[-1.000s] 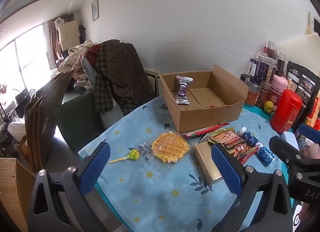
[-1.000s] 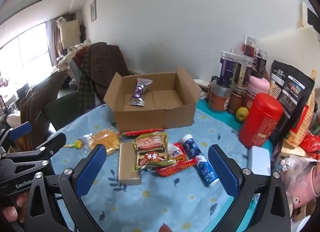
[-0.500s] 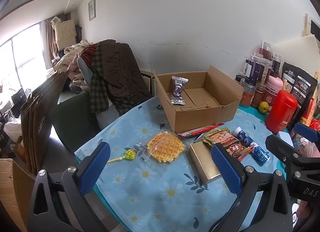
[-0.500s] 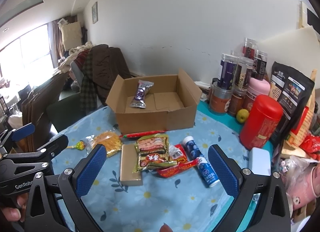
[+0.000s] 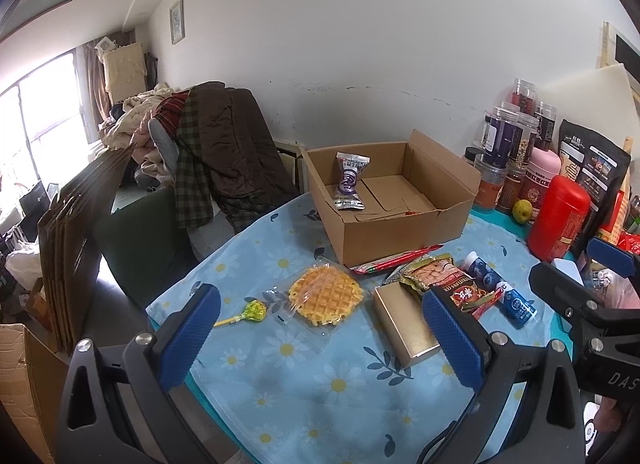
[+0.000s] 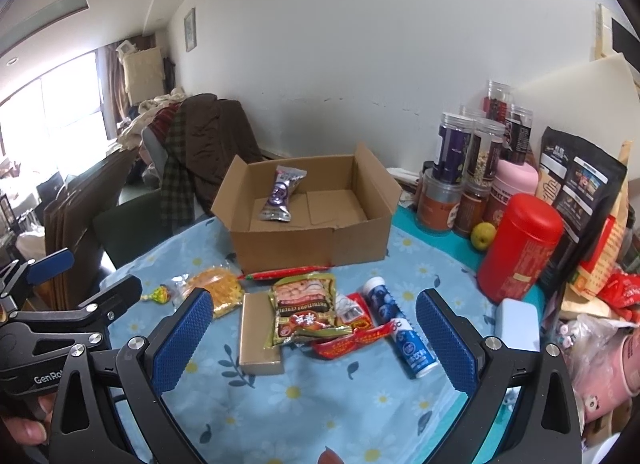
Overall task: Organize snacks
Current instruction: 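Move both tools toward the snacks on the table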
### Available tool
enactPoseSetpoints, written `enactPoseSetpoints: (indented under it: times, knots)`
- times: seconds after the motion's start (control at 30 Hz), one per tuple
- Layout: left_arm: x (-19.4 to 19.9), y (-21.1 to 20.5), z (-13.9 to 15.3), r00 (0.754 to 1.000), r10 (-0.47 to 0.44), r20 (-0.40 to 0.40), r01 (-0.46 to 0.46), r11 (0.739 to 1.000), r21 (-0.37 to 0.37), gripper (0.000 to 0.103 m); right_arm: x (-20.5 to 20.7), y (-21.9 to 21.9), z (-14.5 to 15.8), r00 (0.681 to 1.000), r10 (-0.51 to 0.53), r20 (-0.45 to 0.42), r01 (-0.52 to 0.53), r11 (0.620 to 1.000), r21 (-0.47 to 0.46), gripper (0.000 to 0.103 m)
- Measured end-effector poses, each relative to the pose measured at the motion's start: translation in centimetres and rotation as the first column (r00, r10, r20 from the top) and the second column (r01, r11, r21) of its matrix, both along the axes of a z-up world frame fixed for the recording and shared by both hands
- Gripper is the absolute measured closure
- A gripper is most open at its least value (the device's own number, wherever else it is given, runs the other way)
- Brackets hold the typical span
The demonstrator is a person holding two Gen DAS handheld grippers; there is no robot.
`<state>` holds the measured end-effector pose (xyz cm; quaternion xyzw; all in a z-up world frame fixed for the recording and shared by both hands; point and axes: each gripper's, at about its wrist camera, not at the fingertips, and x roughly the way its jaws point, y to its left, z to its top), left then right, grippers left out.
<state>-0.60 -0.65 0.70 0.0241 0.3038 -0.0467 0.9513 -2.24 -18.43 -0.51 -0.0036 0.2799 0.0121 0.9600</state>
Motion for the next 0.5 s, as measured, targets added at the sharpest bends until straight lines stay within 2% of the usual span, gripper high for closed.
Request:
enactPoseSetpoints:
  times: [0.5]
  knots:
    - [0.82, -0.86, 0.21, 1.0, -0.024, -0.017, 0.024, 1.0, 0.015, 0.0, 0.01, -0.76, 0.26, 1.0, -0.024, 0.011, 0.024, 1.0, -0.001, 0.0]
